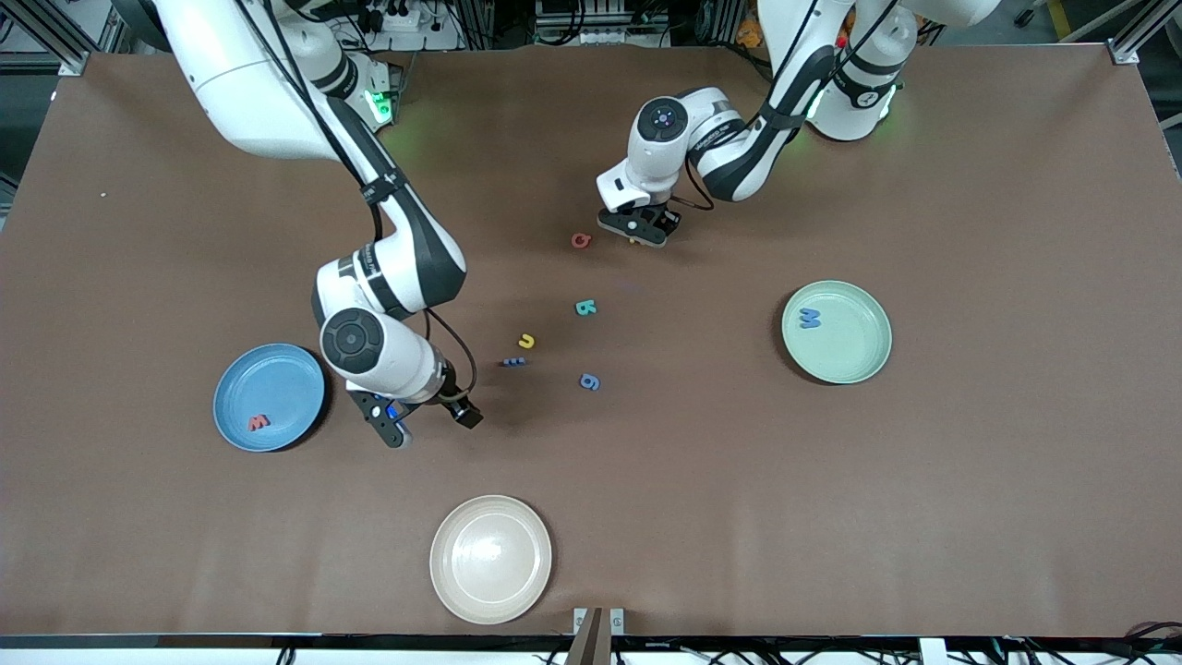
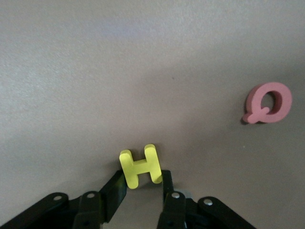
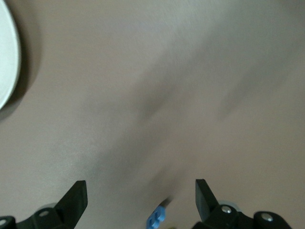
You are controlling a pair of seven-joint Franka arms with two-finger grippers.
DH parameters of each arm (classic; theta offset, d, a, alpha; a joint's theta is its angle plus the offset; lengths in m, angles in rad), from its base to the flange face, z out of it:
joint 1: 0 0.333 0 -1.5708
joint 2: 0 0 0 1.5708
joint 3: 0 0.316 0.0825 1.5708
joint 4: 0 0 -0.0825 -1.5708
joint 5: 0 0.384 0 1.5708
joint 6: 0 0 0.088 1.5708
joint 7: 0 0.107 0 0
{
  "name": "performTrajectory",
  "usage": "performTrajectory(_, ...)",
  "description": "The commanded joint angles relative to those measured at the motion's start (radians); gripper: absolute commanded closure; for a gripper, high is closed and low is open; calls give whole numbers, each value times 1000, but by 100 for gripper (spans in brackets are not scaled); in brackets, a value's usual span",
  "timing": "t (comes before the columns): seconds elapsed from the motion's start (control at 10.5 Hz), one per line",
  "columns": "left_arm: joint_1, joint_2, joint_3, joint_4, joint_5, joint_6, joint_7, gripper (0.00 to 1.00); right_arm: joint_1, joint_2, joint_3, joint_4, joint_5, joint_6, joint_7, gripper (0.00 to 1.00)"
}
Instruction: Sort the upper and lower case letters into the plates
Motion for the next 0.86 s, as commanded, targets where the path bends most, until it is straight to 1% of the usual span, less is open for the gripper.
performTrajectory(0.0,58,-80,-5,33,48,-174,14,98,36,12,-6,3,22,22,125,0)
performTrajectory(0.1,77,-102,-7,59,39,-270,60,98,36,12,-6,3,15,20,157,0)
performTrajectory(0.19,88,-111,-7,65,34,-305,84,98,42,21,-9,0,10,20,176,0)
performTrajectory(0.29,113,-125,-7,56,34,-312,107,97,53,26,-12,-1,-5,14,193,0)
performTrajectory(0.38,153,-143,-5,45,34,-333,175,97,55,24,-12,-6,-11,13,217,0)
performTrajectory(0.57,295,-197,-7,27,34,-417,365,96,78,41,-12,-9,-13,20,242,0)
performTrajectory(0.76,450,-226,-5,21,34,-453,557,96,97,62,-12,-9,-13,51,274,0)
